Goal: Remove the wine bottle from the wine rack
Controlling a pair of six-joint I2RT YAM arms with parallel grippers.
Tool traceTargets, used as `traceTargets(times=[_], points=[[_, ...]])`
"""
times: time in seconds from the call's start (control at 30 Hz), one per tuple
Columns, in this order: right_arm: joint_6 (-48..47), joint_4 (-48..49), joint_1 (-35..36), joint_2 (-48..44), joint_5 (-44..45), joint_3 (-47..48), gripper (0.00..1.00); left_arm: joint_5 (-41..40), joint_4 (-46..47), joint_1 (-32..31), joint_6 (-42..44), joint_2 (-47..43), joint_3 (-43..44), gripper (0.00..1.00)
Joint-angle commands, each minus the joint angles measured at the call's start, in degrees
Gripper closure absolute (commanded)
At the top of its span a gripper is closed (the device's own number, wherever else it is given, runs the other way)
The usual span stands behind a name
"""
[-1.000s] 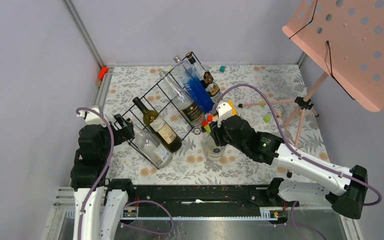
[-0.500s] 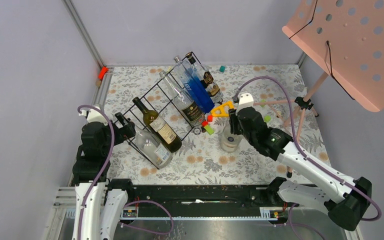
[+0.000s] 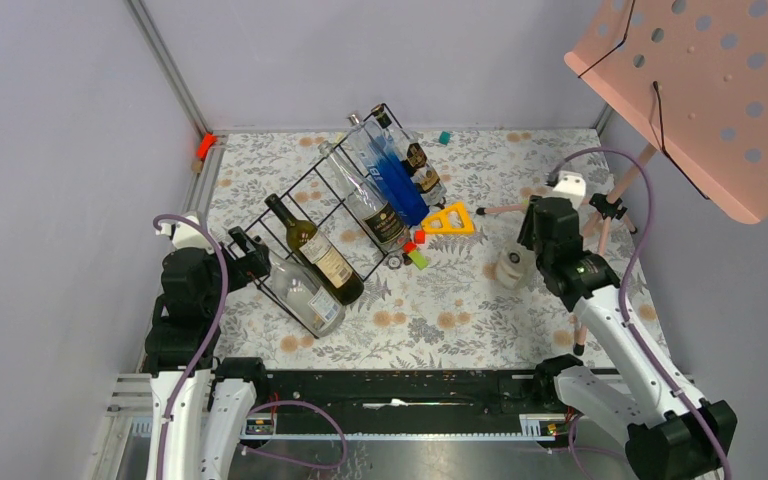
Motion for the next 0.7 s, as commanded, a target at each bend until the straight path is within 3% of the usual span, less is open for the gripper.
traceTargets(times=[0.0,0.27,0.33,0.4,0.47,0.67], points=[[3.6,-4.5,-6.7,-1.2,4.6,-0.6,0.99,0.2,3.2,0.0,-0.7,-0.2,-0.4,0.01],[5.7,-6.1,-10.7,-1.4,4.2,-1.1,0.94,0.1,3.3,0.0,-0.8,-0.2,-0.5,0.01],[5.9,-6.1,-10.7,-1.2,3.8,-0.7,0.86,0.1,3.4,0.1,-0.9,-0.2,-0.6,0.01],[6.1,-5.9,-10.7,-1.0,3.0,-0.3,0.70,-0.1,3.5,0.0,-1.0,0.0,-0.6,0.01],[5.8,-5.2,-10.7,-1.0,1.8,0.1,0.61,-0.6,3.3,0.0,-1.2,0.4,-0.5,0.01],[5.4,-4.4,-10.7,-0.9,0.3,1.3,0.47,-0.8,3.0,0.0,-1.2,0.2,-0.4,0.01]])
